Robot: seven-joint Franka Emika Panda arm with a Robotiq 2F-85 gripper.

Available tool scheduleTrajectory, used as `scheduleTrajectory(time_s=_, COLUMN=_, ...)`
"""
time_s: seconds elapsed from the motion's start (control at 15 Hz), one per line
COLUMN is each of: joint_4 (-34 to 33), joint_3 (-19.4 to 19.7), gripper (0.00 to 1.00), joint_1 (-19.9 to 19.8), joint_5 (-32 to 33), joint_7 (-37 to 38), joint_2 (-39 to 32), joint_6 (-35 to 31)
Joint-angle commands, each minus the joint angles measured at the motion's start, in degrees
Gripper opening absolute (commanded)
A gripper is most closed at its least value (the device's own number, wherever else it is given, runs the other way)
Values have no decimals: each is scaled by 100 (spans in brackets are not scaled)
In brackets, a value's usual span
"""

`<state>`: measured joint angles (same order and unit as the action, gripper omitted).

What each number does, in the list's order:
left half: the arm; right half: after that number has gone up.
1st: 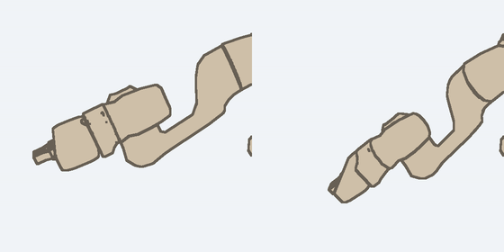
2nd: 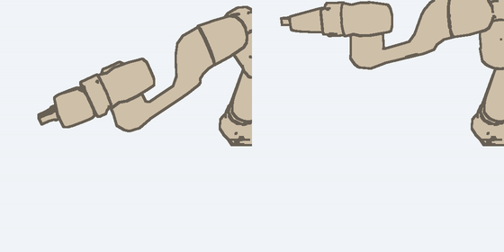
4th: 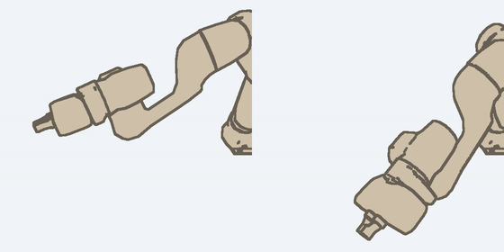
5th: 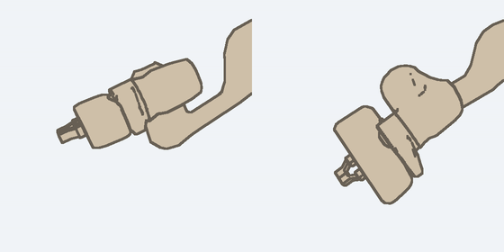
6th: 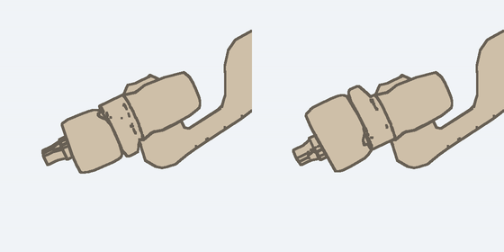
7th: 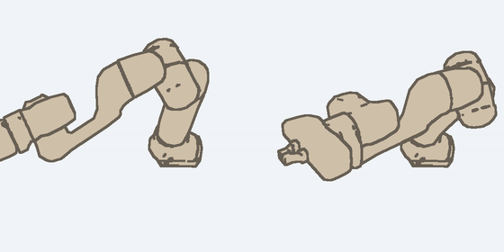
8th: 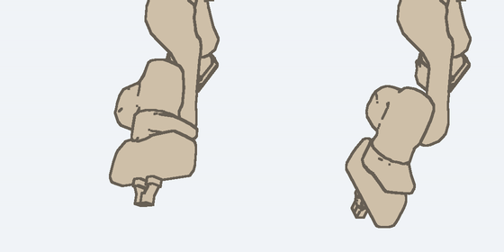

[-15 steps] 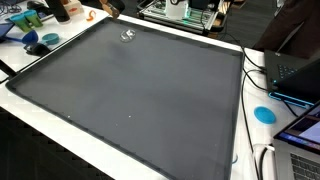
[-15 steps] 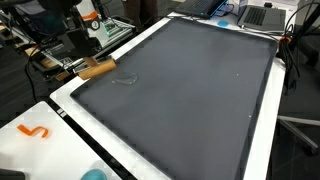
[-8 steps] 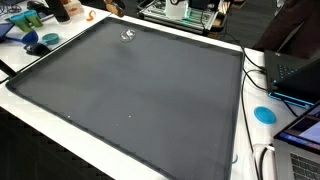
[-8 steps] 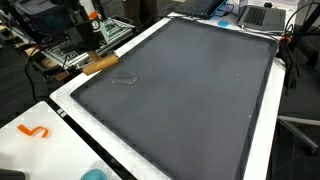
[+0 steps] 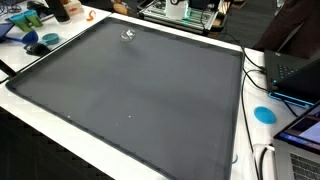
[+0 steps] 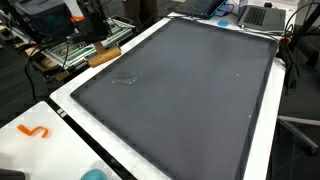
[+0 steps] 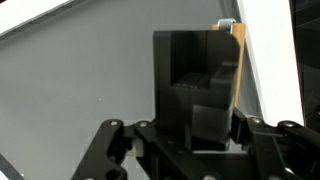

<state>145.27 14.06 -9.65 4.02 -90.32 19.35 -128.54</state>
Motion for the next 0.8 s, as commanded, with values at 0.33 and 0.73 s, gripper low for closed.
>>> scheduleTrajectory(time_s=0.33, joint_4=1053, joint_3=-198, gripper=25, joint_1=177, joint_5=334, joint_7=138, joint_2=1061, joint_6=-535)
scheduleTrajectory(time_s=0.73, joint_4=1221, joint_3=-356, gripper=25, joint_1=314, joint_5=381, joint_7=371, joint_2=1369, joint_6=-588)
